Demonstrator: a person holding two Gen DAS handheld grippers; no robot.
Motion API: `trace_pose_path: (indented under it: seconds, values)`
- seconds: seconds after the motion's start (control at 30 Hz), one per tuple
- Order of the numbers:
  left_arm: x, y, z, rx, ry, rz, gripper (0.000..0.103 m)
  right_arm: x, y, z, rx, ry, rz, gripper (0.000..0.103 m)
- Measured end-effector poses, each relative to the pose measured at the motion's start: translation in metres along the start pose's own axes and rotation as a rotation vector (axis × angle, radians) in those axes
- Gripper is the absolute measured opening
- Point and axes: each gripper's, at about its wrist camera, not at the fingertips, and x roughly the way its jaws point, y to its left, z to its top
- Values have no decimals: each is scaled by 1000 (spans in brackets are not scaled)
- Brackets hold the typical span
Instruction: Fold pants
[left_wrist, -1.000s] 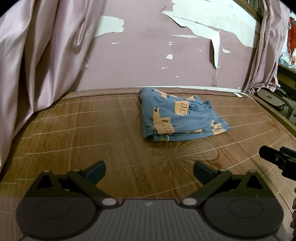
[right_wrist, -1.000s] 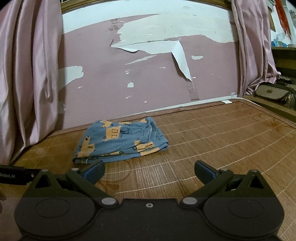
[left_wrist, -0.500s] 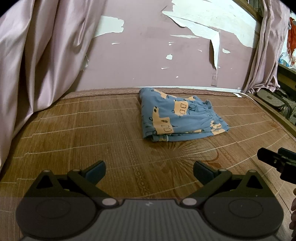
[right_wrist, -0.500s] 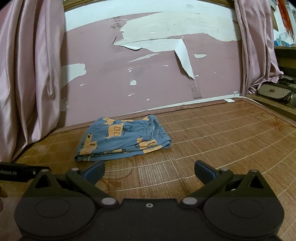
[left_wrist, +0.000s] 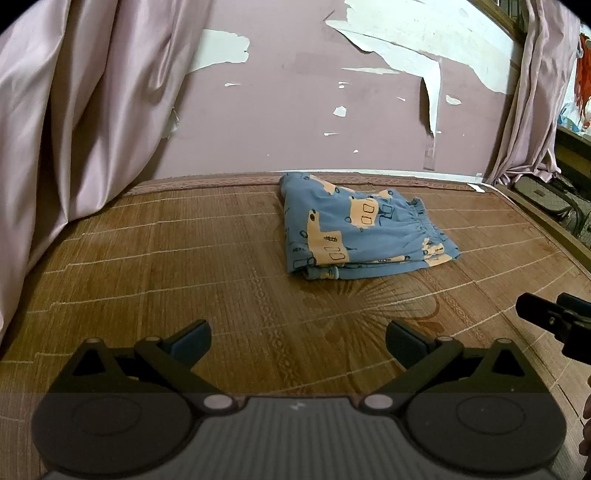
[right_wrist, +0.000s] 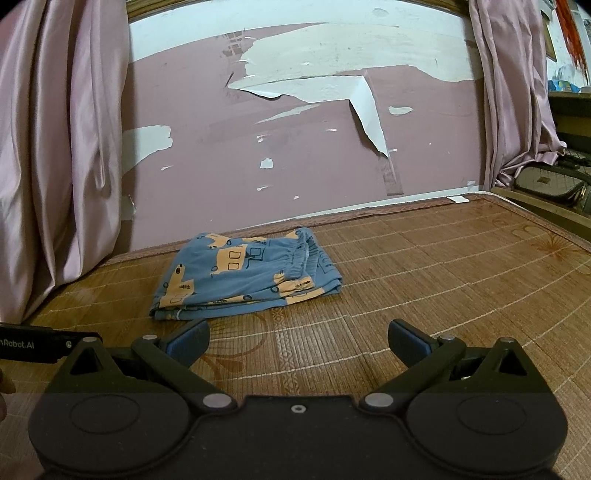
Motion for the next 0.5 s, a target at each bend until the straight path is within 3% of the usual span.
trace_pose_path:
  seconds: [0.5]
  values:
    - [1, 1, -2, 0, 7, 1, 103, 0, 0, 0, -1, 2, 1, 102]
